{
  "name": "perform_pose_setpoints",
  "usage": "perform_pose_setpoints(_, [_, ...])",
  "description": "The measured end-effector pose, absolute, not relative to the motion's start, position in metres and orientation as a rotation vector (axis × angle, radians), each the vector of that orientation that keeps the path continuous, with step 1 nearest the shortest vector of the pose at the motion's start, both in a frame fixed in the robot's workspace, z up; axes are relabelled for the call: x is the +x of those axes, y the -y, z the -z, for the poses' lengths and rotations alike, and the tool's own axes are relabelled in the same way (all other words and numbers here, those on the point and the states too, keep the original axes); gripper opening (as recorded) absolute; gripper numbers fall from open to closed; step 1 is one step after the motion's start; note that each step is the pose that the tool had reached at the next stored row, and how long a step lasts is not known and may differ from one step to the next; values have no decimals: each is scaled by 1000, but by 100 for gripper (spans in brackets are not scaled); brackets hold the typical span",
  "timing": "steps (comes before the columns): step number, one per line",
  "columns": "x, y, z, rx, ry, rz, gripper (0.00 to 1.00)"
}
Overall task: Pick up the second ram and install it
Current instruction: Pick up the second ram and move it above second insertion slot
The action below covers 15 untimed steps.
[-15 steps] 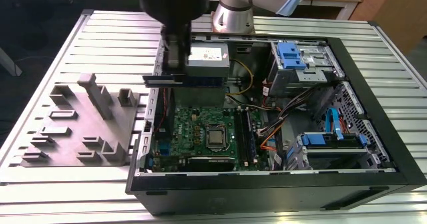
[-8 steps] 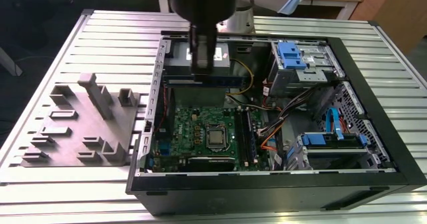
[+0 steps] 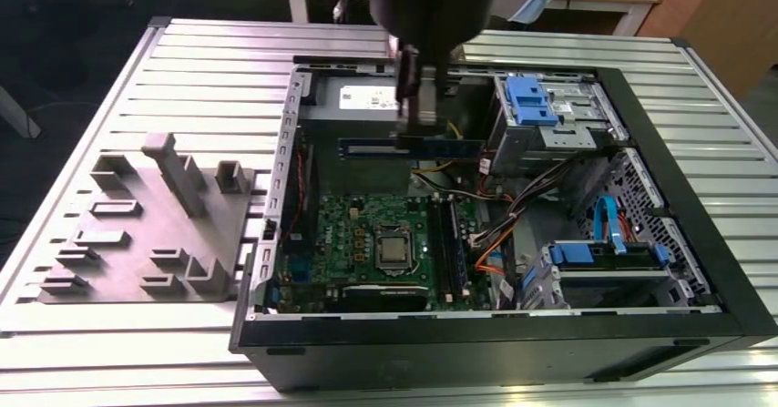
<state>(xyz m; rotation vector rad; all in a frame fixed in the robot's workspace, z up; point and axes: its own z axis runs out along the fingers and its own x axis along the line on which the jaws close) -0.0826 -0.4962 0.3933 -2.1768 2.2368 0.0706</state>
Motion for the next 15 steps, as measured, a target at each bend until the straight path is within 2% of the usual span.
perform_pose_setpoints(15, [-50,494,-371,-2178,-2239,-75,8])
